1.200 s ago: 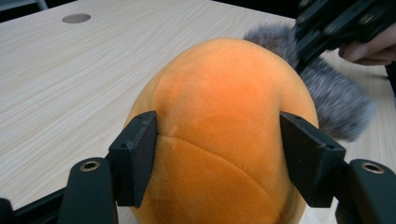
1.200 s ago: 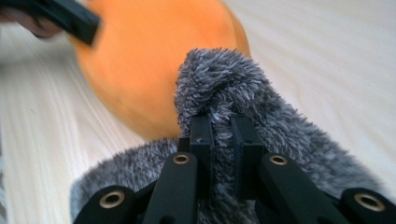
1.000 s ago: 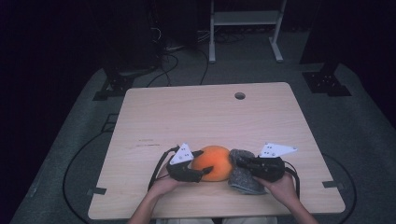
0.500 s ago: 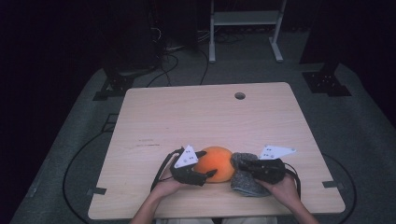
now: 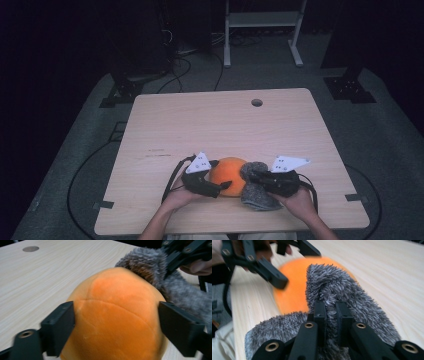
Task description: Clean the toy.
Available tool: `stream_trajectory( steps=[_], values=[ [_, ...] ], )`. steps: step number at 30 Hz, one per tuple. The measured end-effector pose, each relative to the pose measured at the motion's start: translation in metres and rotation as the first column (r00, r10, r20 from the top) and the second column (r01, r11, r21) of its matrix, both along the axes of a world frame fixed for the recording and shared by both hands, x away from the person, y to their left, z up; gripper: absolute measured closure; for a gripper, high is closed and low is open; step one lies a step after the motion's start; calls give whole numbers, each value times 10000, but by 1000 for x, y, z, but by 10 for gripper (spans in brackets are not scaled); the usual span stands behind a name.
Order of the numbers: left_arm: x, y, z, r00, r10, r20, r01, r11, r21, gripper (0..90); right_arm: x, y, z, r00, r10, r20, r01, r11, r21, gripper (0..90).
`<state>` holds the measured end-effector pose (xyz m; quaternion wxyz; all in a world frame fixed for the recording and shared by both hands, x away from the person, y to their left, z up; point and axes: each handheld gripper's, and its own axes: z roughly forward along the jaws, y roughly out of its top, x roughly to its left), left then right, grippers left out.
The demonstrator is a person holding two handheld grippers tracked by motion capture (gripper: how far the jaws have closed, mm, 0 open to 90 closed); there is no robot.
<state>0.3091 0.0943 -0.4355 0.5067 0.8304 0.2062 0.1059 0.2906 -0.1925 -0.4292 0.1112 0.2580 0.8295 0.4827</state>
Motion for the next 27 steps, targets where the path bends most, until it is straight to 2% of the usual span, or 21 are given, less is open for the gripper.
stream_trajectory(
  steps=[2, 3, 7, 9, 10, 12, 14, 15, 17, 18, 19, 21, 22, 24, 25, 27],
  values=[
    [-2, -1, 1, 9996, 59, 293, -62, 9999, 84, 246, 1, -7, 0, 9997, -217, -144, 213, 9995, -222, 808],
    [-3, -2, 2, 9991, 11, 417, -16, 9999, 122, 260, 0, -10, 1, 9994, -358, -38, 357, 9988, -336, 808],
    [-10, -12, 6, 9928, -396, 1130, 345, 9983, 466, 288, -6, -12, 21, 9989, -57, 470, 32, 9986, 534, 807],
    [-13, -17, 8, 9874, -586, 1470, 497, 9967, 637, 283, -6, -5, 27, 9980, 166, 605, -200, 9982, 568, 808],
    [-15, -18, 9, 9855, -641, 1570, 544, 9964, 652, 270, -5, 0, 26, 9975, 241, 658, -268, 9988, 402, 807],
    [-13, -17, 10, 9888, -616, 1357, 529, 9964, 668, 200, -4, 6, 19, 9983, 288, 507, -287, 9996, -17, 808],
    [-8, -12, 8, 9955, -503, 803, 467, 9979, 458, 138, -2, 5, 14, 9991, 271, 329, -272, 9996, 17, 808],
    [-6, -9, 7, 9978, -375, 555, 350, 9983, 460, 113, -3, 4, 14, 9988, 252, 421, -245, 9996, -148, 808],
    [-2, -5, 4, 9996, -285, -83, 288, 9990, 339, 100, -4, 4, 13, 9986, 225, 482, -202, 9987, -478, 808],
    [-1, -3, 3, 9994, -272, -199, 278, 9992, 292, 112, -5, 3, 11, 9984, 174, 542, -133, 9970, -758, 808],
    [-2, -2, 2, 9995, -296, -105, 299, 9991, 312, 154, -5, 3, 10, 9984, 162, 544, -110, 9955, -941, 808],
    [-4, -4, 4, 9992, -342, 220, 331, 9984, 455, 221, -4, -1, 11, 9993, 169, 347, -138, 9960, -881, 807],
    [-6, -5, 5, 9985, -344, 424, 321, 9980, 538, 242, -5, -2, 15, 9993, 225, 312, -203, 9974, -697, 808],
    [-9, -10, 8, 9952, -508, 832, 453, 9967, 667, 269, -8, -3, 27, 9976, 610, 313, -612, 9981, 46, 808],
    [-11, -13, 9, 9933, -582, 994, 513, 9962, 705, 277, -10, 0, 36, 9959, 728, 530, -735, 9972, 115, 807],
    [-16, -18, 12, 9877, -780, 1353, 658, 9936, 921, 278, -12, 8, 43, 9923, 923, 823, -924, 9957, -28, 808]
  ],
)
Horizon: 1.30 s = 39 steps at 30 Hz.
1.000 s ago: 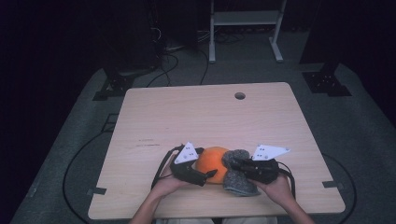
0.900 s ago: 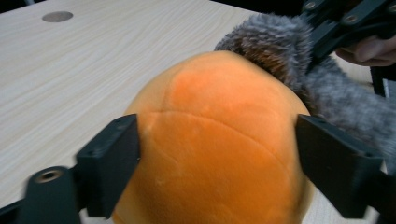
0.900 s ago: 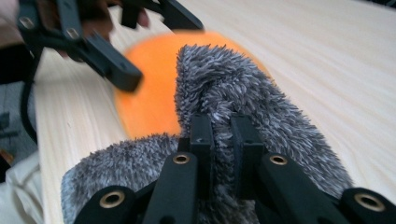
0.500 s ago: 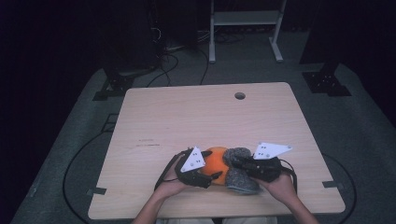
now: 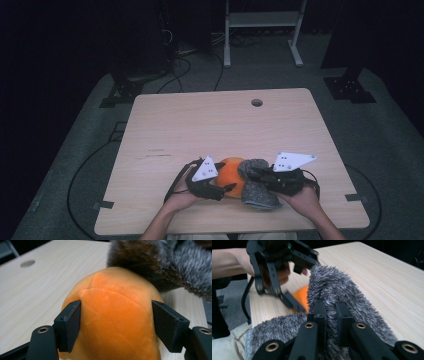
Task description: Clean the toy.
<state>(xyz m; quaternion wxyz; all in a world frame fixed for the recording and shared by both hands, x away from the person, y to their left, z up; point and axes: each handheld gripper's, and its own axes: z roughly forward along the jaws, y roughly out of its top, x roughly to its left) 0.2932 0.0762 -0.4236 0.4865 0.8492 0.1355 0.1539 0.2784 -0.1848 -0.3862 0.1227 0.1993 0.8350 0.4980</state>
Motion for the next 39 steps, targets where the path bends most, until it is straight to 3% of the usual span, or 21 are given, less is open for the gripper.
stream_trajectory(
  steps=[3, 6, 8, 9, 11, 13, 15, 18, 20, 22, 23, 26, 27, 29, 30, 31, 33, 37, 39],
  values=[
    [-1, 0, 2, 9999, -105, -15, 105, 9999, -21, 210, 4, 11, -7, 10000, -32, 67, 37, 9971, -762, 808],
    [6, 6, -2, 9946, 371, -966, -388, 9991, -159, 95, 9, 9, -17, 9998, -92, -198, 76, 9970, -772, 809],
    [13, 9, -6, 9815, 578, -1825, -659, 9971, -389, 80, 9, 5, -18, 9995, -155, -276, 132, 9966, -813, 809],
    [14, 10, -6, 9795, 537, -1940, -640, 9968, -470, 96, 9, 4, -18, 9995, -226, -200, 205, 9947, -1010, 809],
    [11, 10, -6, 9882, 439, -1468, -526, 9970, -559, 200, 10, 1, -18, 9995, -265, -177, 244, 9935, -1109, 808],
    [9, 8, -3, 9925, 488, -1123, -541, 9975, -444, 230, 8, -1, -12, 9996, -241, -175, 222, 9944, -1031, 808],
    [4, 4, 0, 9983, 357, -471, -373, 9987, -348, 267, 4, 1, 0, 9998, 104, -163, -117, 9965, -829, 808],
    [-4, -4, 3, 9993, 86, 370, -89, 9999, 70, 274, -3, 15, 14, 9979, 646, 104, -634, 9942, -872, 807],
    [-9, -6, 3, 9979, -214, 604, 204, 9996, 172, 274, -3, 24, 15, 9968, 755, 275, -718, 9906, -1168, 807],
    [-9, -6, 0, 9971, -218, 733, 181, 9986, 503, 281, 2, 27, 10, 9974, 725, 46, -713, 9884, -1339, 807],
    [-8, -4, -3, 9974, -161, 708, 118, 9980, 614, 292, 7, 20, 3, 9990, 424, -172, -441, 9921, -1176, 807],
    [0, 8, -11, 10000, 33, 7, -33, 9986, 534, 292, 13, 10, -4, 9994, -36, -347, -9, 9917, -1282, 807],
    [4, 14, -9, 9984, -21, -566, 30, 9999, 167, 283, 16, 5, -8, 9983, -246, -520, 181, 9923, -1225, 807],
    [7, 15, -4, 9946, -16, -1039, -39, 9986, -521, 193, 17, -1, -17, 9971, -414, -638, 351, 9948, -960, 808],
    [8, 14, -1, 9943, -12, -1063, -86, 9957, -923, 168, 15, 0, -18, 9976, -411, -564, 358, 9951, -917, 808],
    [8, 11, 1, 9951, 140, -982, -238, 9947, -997, 164, 14, 2, -18, 9981, -256, -553, 210, 9963, -827, 807],
    [9, 6, -3, 9963, 403, -754, -419, 9989, -203, 163, 11, 9, -18, 9989, 16, -472, -51, 9972, -741, 807],
    [12, 15, -11, 9932, 664, -955, -660, 9978, 70, 200, 10, 6, -24, 9991, -188, -385, 149, 9948, -1006, 807],
    [13, 22, -13, 9898, 577, -1303, -576, 9983, 50, 211, 11, 0, -29, 9980, -355, -517, 297, 9935, -1097, 807]
  ],
)
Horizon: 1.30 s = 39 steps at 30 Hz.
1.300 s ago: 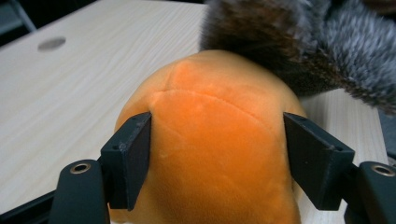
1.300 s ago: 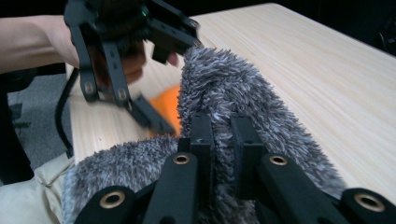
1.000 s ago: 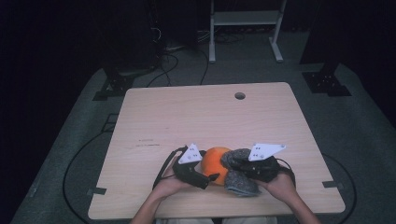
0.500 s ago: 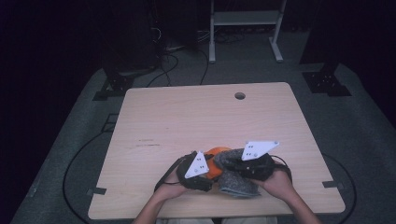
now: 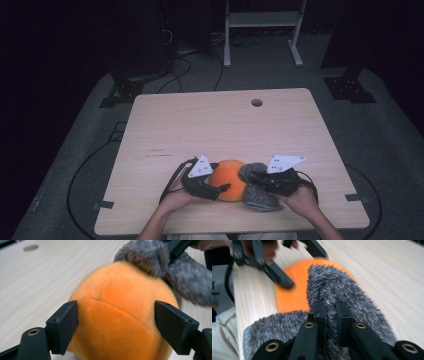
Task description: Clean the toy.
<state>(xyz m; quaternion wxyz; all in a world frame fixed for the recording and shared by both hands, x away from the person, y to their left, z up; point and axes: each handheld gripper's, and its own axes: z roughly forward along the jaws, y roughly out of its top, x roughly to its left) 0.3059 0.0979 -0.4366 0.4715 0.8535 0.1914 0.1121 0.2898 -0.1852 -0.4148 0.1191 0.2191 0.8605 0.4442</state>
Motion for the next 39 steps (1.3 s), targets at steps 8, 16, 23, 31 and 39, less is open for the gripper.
stream_trajectory(
  steps=[8, 16, 23, 31, 39],
  values=[
    [1, -12, 7, 9991, 4, 414, -6, 10000, 37, 110, -4, 0, -4, 10000, -16, -12, 16, 9995, 313, 806],
    [4, 1, 0, 9992, 300, -246, -298, 9995, 113, 201, 5, -13, -20, 9962, -513, -705, 513, 9987, -20, 806],
    [1, 12, -2, 9983, 93, -577, -70, 9991, 413, 209, -1, -5, -14, 9978, -117, -646, 173, 9960, 877, 805],
    [-1, 14, 0, 9976, -295, -619, 327, 9981, 516, 200, -3, -8, -9, 9969, 5, -792, 136, 9839, 1780, 805],
    [12, 7, -2, 9912, -189, -1306, 213, 9996, 165, 78, -3, -3, -16, 9963, 67, -857, 62, 9889, 1487, 804]
  ],
)
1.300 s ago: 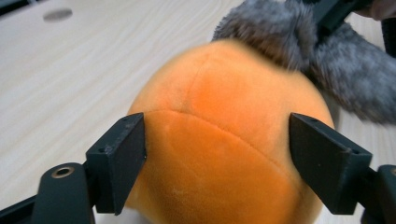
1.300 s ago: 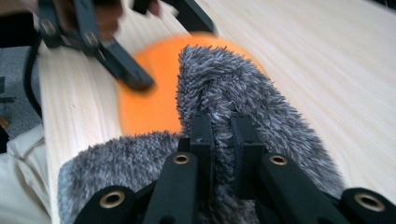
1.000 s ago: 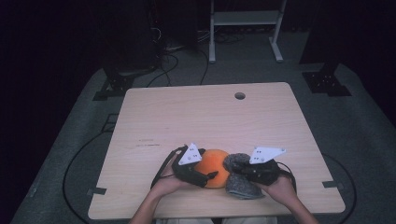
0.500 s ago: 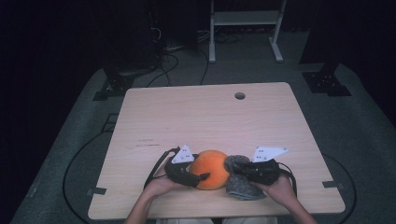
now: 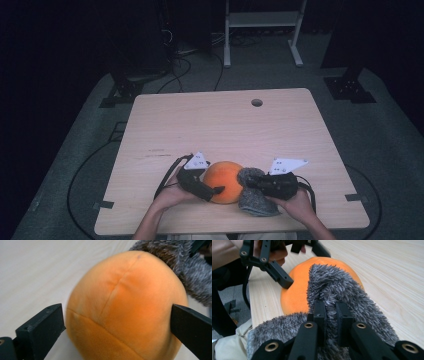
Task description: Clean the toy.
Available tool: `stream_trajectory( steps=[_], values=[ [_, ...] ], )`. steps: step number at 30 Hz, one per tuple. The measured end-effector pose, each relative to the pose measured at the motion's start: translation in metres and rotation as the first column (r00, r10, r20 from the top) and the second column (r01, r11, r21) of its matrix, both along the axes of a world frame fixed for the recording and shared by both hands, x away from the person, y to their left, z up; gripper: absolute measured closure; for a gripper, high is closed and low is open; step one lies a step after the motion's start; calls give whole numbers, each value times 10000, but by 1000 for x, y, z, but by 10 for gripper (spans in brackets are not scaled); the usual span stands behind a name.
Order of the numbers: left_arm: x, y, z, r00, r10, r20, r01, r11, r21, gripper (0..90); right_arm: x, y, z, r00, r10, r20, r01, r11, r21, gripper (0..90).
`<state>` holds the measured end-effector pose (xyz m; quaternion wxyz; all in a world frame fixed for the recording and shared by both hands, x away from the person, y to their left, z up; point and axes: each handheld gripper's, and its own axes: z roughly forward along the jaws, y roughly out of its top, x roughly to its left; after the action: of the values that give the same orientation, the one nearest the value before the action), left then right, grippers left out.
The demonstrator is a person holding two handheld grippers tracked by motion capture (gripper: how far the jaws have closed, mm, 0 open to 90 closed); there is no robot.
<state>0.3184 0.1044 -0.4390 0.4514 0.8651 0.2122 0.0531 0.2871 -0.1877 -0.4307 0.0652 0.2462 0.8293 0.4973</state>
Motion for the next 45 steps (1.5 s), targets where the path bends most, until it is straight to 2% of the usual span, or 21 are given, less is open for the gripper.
stream_trajectory(
  steps=[3, 5, 8, 9, 10, 13, 15, 17, 19, 22, 23, 26, 28, 30, 32, 34, 36, 39, 41, 43, 45],
  values=[
    [-5, -3, 4, 9981, 360, 509, -346, 9990, -288, 268, 6, -5, -3, 9992, -281, -282, 282, 9996, 52, 804],
    [-7, -6, 7, 9920, 770, 1001, -704, 9952, -683, 317, 10, -11, -1, 9976, -582, -374, 590, 9980, 208, 805],
    [-12, -19, 5, 9623, 1495, 2271, -1398, 9885, -583, 307, 15, -19, 5, 9931, -1153, -232, 1170, 9889, 917, 804],
    [-12, -21, 4, 9636, 1439, 2252, -1352, 9894, -533, 294, 17, -20, 6, 9907, -1328, -295, 1356, 9815, 1352, 804],
    [-11, -22, 3, 9707, 1311, 2012, -1228, 9910, -530, 267, 19, -21, 6, 9902, -1347, -360, 1387, 9781, 1554, 804],
    [-10, -18, 6, 9757, 1150, 1863, -1038, 9922, -689, 154, 20, -15, -2, 9903, -1342, -363, 1369, 9865, 903, 804],
    [-9, -13, 9, 9702, 1406, 1972, -1196, 9862, -1145, 108, 18, -10, -5, 9920, -1237, -266, 1254, 9893, 741, 804],
    [-6, -11, 9, 9701, 1610, 1815, -1414, 9831, -1160, 116, 16, -6, -4, 9933, -1157, -77, 1159, 9910, 667, 804],
    [-5, -9, 4, 9738, 1461, 1742, -1353, 9882, -724, 219, 15, -5, -4, 9916, -1289, 74, 1284, 9904, 510, 804],
    [-3, -2, 0, 9800, 1566, 1225, -1476, 9859, -794, 251, 21, -10, -14, 9830, -1817, -260, 1816, 9834, -36, 804],
    [-3, 0, -1, 9815, 1535, 1145, -1448, 9862, -806, 252, 24, -14, -20, 9782, -1943, -732, 1943, 9809, -68, 803],
    [-5, 4, -3, 9857, 1350, 1008, -1266, 9883, -852, 254, 30, -23, -25, 9671, -2075, -1470, 2152, 9758, 389, 803],
    [-6, 4, -4, 9864, 1219, 1100, -1129, 9900, -845, 259, 28, -23, -18, 9703, -2075, -1244, 2194, 9714, 911, 803],
    [-8, 3, -4, 9882, 1008, 1157, -922, 9927, -777, 263, 24, -20, -9, 9808, -1705, -943, 1832, 9719, 1479, 803],
    [-10, 3, -3, 9882, 833, 1283, -754, 9950, -649, 263, 21, -14, -5, 9887, -1302, -745, 1410, 9762, 1646, 803],
    [-11, 3, -2, 9883, 660, 1372, -599, 9970, -487, 263, 21, -9, -9, 9890, -1300, -710, 1373, 9846, 1086, 803],
    [-12, 2, -3, 9871, 761, 1408, -703, 9965, -458, 263, 25, -11, -16, 9835, -1508, -998, 1598, 9831, 892, 803],
    [-12, 0, -2, 9855, 827, 1484, -767, 9960, -455, 263, 25, -15, -17, 9755, -2024, -864, 2052, 9784, 245, 804],
    [-13, -4, -2, 9831, 820, 1638, -770, 9963, -370, 263, 19, -14, -8, 9812, -1871, -482, 1893, 9808, 459, 803],
    [-15, -9, -2, 9813, 822, 1739, -763, 9963, -404, 263, 12, -9, 4, 9945, -1046, -37, 1044, 9885, 1093, 803],
    [-15, -11, -1, 9801, 648, 1875, -594, 9976, -344, 241, 11, 1, 6, 9954, -922, 246, 906, 9941, 604, 804]
  ],
)
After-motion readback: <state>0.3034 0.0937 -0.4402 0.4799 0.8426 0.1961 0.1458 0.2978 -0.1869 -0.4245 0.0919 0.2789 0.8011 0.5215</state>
